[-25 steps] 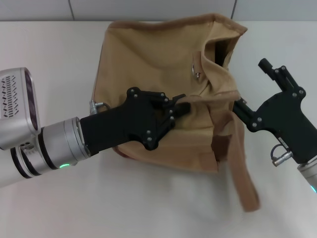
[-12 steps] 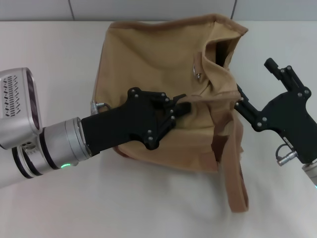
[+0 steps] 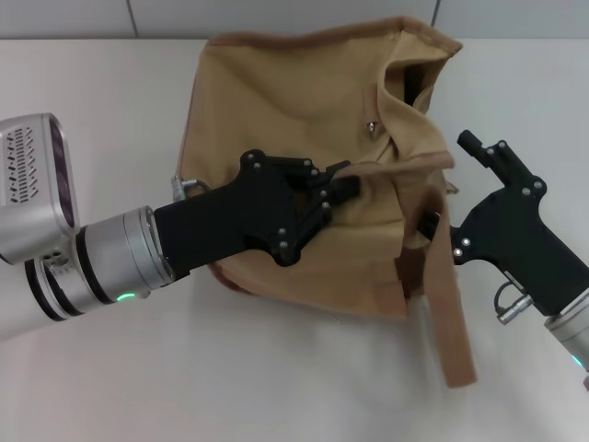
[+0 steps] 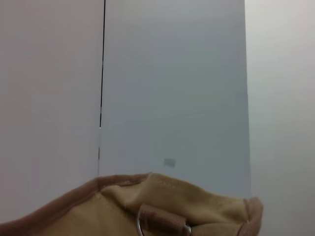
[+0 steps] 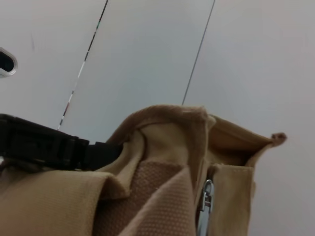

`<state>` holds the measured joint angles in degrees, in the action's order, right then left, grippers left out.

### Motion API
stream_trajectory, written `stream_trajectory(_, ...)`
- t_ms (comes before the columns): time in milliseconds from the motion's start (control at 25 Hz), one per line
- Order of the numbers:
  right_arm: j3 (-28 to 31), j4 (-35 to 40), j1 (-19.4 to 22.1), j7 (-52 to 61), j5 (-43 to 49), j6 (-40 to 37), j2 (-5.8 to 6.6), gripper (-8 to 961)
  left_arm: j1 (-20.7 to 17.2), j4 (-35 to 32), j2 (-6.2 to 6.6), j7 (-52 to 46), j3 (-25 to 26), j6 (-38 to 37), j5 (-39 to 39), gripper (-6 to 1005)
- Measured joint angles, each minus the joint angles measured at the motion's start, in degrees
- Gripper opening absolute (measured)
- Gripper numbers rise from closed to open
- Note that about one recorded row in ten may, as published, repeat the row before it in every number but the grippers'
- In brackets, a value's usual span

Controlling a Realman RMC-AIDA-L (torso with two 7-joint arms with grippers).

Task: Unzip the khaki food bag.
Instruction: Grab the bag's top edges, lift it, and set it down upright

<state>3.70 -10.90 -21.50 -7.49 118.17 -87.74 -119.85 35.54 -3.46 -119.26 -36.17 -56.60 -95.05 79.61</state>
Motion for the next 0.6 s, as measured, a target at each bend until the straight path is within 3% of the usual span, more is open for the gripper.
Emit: stream_trajectory(600, 2.45, -2.6, -1.35, -0.17, 0.38, 0.31, -0.03, 757, 1.02, 2.11, 0.0, -0.1, -0.26, -0.21, -0.36, 78)
